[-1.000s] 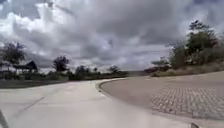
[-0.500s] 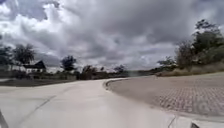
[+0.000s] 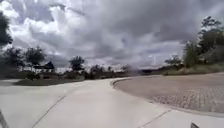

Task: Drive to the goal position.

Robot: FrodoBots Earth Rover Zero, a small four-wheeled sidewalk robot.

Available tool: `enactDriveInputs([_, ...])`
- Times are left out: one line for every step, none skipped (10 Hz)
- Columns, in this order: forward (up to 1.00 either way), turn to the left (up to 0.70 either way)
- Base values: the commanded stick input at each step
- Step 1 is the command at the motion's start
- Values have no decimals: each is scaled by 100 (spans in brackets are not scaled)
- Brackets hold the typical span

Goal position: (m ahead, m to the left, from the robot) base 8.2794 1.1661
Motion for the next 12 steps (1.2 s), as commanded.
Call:
enactDriveInputs([62, 27])
enactDriveInputs([67, 18])
enactDriveInputs([69, 14])
enactDriveInputs([69, 14])
enactDriveInputs([69, 14])
enactDriveInputs([69, 14])
enactDriveInputs([69, 14])
enactDriveInputs([69, 14])
enactDriveInputs([69, 11])
enactDriveInputs([69, 4])
enactDriveInputs([69, 2])
enactDriveInputs([70, 1])
